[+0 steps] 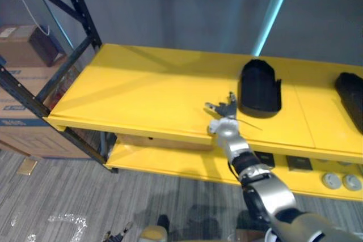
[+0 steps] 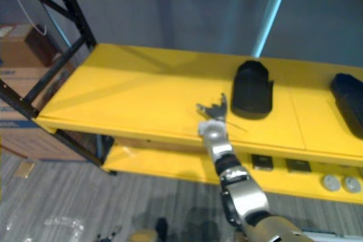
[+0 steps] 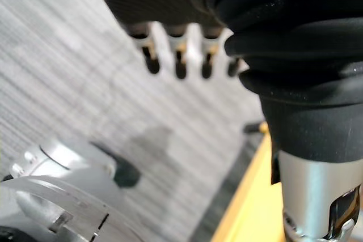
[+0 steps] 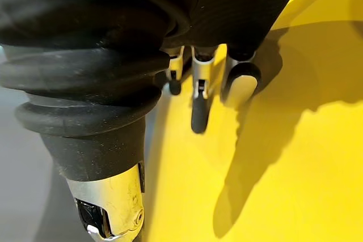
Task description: Walk over and take plastic housings, then place them on the shelf
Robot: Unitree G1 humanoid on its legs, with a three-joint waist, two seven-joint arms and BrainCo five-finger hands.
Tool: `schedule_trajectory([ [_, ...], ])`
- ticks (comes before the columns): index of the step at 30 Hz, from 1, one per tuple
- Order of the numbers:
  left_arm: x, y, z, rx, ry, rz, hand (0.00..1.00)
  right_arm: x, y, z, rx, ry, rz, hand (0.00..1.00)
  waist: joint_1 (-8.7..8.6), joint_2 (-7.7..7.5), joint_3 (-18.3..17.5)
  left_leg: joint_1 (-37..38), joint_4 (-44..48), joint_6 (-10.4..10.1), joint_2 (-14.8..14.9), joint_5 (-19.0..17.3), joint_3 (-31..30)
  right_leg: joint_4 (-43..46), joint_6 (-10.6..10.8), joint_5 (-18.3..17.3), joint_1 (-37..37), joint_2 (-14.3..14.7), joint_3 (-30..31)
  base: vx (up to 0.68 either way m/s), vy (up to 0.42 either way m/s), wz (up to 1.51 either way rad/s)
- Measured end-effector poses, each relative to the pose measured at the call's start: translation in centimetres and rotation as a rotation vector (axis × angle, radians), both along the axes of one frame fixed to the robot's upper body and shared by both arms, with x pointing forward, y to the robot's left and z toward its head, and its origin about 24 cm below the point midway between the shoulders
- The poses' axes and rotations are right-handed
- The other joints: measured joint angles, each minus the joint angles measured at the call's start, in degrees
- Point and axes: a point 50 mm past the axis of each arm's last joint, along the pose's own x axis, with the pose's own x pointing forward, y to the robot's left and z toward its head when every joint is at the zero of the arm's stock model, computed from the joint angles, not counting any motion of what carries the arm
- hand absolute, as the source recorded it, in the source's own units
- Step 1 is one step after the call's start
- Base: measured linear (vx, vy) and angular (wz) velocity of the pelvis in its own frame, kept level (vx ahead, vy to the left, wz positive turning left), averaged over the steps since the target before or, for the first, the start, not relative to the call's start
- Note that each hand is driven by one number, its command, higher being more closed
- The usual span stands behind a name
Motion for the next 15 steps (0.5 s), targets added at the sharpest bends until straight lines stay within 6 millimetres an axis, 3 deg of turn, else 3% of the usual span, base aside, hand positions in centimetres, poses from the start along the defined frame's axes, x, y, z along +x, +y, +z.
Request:
schedule_trajectory([
  [15,0.3,0.1,0.0,0.004,0.005,-0.04,0.0,0.1,-2.0,0.0,0.006,0.004,-0.082,0.0,-0.08,-0.08,0.0,0.1,0.0,0.0,0.0,0.0,0.2,0.0,0.0,0.0,0.0,0.0,0.3,0.0,0.0,0.0],
])
